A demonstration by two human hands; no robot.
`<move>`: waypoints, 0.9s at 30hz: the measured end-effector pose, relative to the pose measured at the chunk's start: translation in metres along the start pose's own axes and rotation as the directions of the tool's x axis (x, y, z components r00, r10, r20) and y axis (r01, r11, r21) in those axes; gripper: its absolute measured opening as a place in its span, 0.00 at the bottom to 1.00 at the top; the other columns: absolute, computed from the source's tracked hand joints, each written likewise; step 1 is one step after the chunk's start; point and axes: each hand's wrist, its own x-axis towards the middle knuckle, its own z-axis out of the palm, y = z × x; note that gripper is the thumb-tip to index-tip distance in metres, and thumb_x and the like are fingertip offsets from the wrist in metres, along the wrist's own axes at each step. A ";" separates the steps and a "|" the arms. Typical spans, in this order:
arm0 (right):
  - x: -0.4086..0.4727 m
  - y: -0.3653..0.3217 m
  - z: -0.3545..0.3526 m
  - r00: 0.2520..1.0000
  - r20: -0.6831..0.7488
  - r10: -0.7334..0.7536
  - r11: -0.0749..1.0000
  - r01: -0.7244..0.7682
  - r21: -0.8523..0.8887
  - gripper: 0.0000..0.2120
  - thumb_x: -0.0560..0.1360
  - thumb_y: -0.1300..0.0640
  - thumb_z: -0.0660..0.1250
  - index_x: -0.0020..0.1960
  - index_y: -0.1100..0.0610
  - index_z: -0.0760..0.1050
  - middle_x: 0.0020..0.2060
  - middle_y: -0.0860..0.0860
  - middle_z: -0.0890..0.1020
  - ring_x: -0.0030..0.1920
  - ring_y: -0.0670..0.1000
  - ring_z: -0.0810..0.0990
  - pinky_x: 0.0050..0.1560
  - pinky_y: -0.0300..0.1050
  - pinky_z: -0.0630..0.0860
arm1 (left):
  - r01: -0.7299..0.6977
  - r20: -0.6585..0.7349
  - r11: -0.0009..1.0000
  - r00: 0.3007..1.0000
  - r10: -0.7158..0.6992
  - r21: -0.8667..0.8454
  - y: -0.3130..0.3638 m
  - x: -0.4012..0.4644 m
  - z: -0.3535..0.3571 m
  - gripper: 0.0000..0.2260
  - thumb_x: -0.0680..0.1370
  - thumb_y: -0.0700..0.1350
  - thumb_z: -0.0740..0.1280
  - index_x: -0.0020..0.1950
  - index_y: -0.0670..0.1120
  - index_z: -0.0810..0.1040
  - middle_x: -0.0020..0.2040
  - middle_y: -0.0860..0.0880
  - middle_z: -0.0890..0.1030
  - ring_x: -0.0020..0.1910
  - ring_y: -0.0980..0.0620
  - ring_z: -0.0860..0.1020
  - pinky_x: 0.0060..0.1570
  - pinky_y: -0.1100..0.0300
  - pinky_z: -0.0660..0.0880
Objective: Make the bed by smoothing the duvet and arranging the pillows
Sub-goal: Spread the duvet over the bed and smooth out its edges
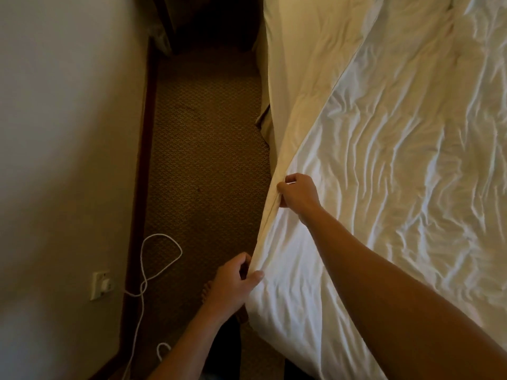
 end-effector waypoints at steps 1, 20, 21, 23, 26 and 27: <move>0.000 -0.004 0.011 1.000 -0.004 -0.005 1.000 0.005 0.002 0.16 0.74 0.57 0.68 0.60 0.59 0.77 0.52 0.57 0.82 0.44 0.54 0.85 0.46 0.55 0.84 | 0.011 0.038 1.000 0.999 -0.011 -0.005 -0.003 0.003 -0.010 0.07 0.77 0.53 0.70 0.46 0.53 0.75 0.42 0.54 0.79 0.39 0.61 0.78 0.37 0.64 0.73; -0.066 -0.050 -0.016 0.995 -0.097 -0.036 0.990 0.049 0.135 0.11 0.74 0.56 0.61 0.48 0.52 0.82 0.39 0.55 0.85 0.40 0.59 0.84 0.46 0.60 0.82 | -0.334 0.152 0.847 0.942 0.298 0.413 0.177 0.123 -0.148 0.09 0.82 0.43 0.62 0.56 0.56 0.76 0.48 0.54 0.79 0.44 0.54 0.79 0.42 0.55 0.79; -0.068 -0.052 -0.018 0.994 -0.100 -0.037 0.990 0.050 0.128 0.10 0.75 0.57 0.61 0.49 0.53 0.82 0.39 0.55 0.85 0.39 0.57 0.84 0.45 0.55 0.82 | -0.405 0.186 0.784 0.914 0.361 0.470 0.191 0.132 -0.144 0.11 0.81 0.42 0.61 0.60 0.56 0.76 0.51 0.54 0.78 0.47 0.54 0.79 0.47 0.54 0.79; -0.073 -0.054 -0.023 0.996 -0.083 -0.034 0.993 0.043 0.111 0.09 0.77 0.58 0.61 0.49 0.53 0.81 0.38 0.52 0.83 0.35 0.48 0.81 0.38 0.43 0.77 | -0.546 0.313 0.619 0.835 0.452 0.564 0.216 0.149 -0.133 0.17 0.81 0.40 0.60 0.68 0.54 0.73 0.60 0.53 0.75 0.59 0.53 0.75 0.58 0.53 0.76; -0.074 -0.058 -0.035 0.996 -0.074 -0.044 0.994 0.051 0.095 0.08 0.78 0.57 0.62 0.45 0.54 0.80 0.35 0.50 0.80 0.31 0.42 0.75 0.31 0.32 0.68 | -0.687 0.535 0.366 0.722 0.439 0.628 0.250 0.173 -0.108 0.23 0.81 0.37 0.57 0.74 0.53 0.69 0.71 0.51 0.67 0.71 0.49 0.65 0.67 0.50 0.71; -0.073 -0.061 -0.040 0.996 -0.078 -0.049 0.994 0.057 0.095 0.08 0.78 0.57 0.62 0.44 0.54 0.79 0.35 0.49 0.79 0.32 0.43 0.75 0.32 0.33 0.68 | -0.718 0.609 0.258 0.689 0.393 0.646 0.261 0.181 -0.098 0.24 0.80 0.36 0.58 0.74 0.53 0.68 0.74 0.50 0.65 0.73 0.48 0.62 0.69 0.49 0.69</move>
